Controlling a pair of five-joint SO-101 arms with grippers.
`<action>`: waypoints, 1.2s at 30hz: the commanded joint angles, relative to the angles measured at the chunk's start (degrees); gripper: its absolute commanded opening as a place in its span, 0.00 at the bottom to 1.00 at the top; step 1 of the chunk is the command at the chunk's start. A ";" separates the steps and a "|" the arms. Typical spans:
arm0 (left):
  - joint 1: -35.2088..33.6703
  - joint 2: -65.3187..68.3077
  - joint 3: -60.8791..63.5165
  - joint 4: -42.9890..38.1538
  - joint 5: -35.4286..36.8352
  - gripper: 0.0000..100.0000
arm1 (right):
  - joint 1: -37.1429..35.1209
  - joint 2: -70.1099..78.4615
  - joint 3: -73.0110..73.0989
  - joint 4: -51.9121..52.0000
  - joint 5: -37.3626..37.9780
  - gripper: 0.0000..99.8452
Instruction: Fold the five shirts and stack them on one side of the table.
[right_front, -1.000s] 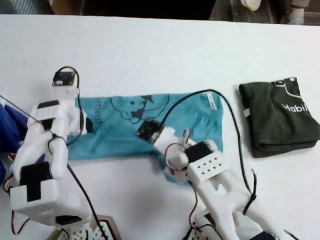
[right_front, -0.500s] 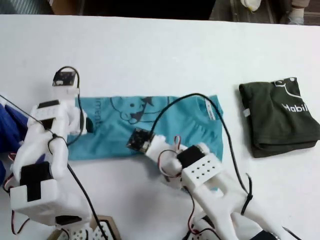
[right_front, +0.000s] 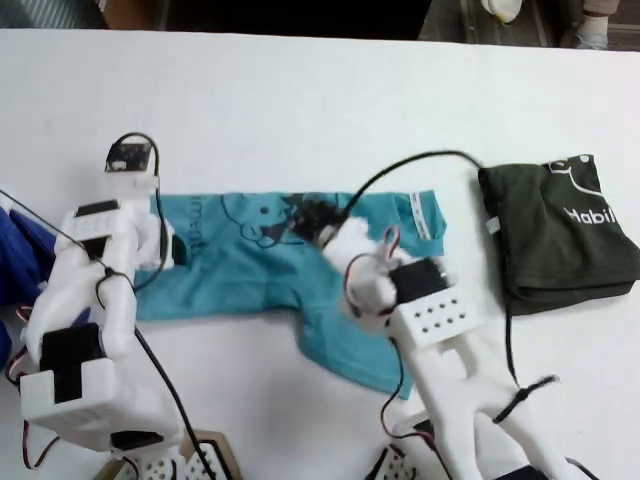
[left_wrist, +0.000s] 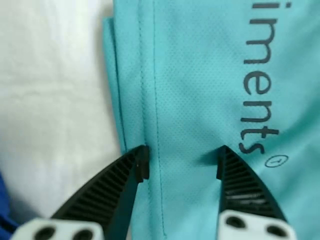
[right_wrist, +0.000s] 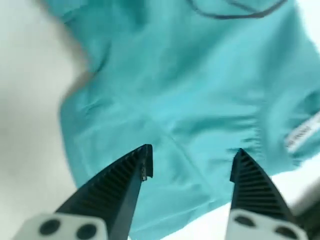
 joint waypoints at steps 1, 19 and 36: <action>0.53 0.00 -1.89 0.09 0.35 0.24 | 4.97 -1.63 -3.52 -2.77 -0.35 0.26; 0.62 0.00 -1.71 0.09 0.35 0.24 | 15.43 49.10 -32.35 -17.98 -5.71 0.15; 0.62 0.00 -1.80 0.00 0.35 0.24 | 22.46 66.51 -62.68 -4.00 -5.10 0.15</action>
